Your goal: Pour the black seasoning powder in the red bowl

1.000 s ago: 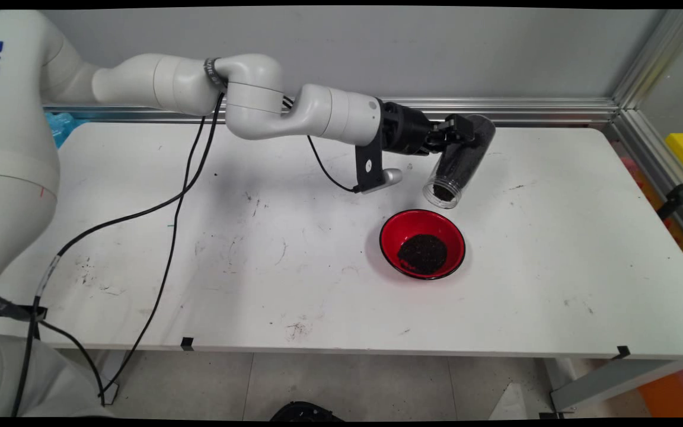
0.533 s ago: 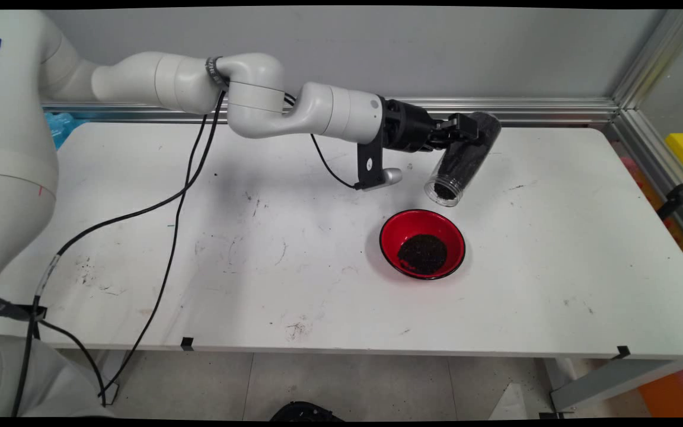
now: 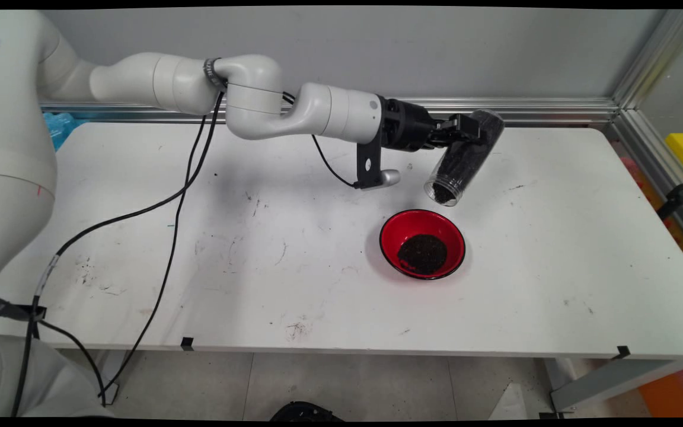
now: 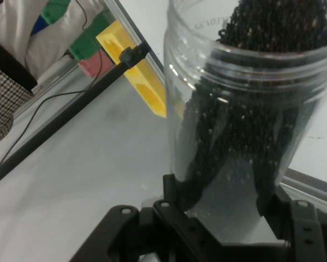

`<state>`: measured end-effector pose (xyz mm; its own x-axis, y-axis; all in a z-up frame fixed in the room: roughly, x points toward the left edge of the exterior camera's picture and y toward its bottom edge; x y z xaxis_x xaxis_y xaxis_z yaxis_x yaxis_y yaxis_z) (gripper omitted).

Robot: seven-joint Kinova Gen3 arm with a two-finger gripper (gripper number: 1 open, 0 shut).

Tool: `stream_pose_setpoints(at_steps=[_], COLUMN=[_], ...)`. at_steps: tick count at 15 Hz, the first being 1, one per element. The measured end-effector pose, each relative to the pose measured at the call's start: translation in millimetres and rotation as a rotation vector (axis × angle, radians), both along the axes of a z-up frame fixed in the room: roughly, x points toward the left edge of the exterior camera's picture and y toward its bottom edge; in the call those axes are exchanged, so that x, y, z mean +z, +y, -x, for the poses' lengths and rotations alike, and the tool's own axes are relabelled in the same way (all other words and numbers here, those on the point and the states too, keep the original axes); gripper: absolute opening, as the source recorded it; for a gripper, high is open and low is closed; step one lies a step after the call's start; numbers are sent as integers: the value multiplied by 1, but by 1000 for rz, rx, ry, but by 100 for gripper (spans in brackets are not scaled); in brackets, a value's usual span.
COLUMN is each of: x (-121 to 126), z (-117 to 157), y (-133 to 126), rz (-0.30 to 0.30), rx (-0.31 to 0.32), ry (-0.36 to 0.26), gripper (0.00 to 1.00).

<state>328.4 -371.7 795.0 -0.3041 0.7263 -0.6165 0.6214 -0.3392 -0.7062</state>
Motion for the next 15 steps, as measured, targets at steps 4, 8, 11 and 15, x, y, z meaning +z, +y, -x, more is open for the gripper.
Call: stream_pose_setpoints(at_steps=[4, 8, 11, 15], x=[-1, -2, -2, -3], z=[2, 4, 5, 6], y=[0, 0, 0, 0], rz=[23, 44, 56, 74], rx=[-11, -23, -31, -43], ry=[-1, -2, -4, -9], gripper=[0, 0, 0, 0])
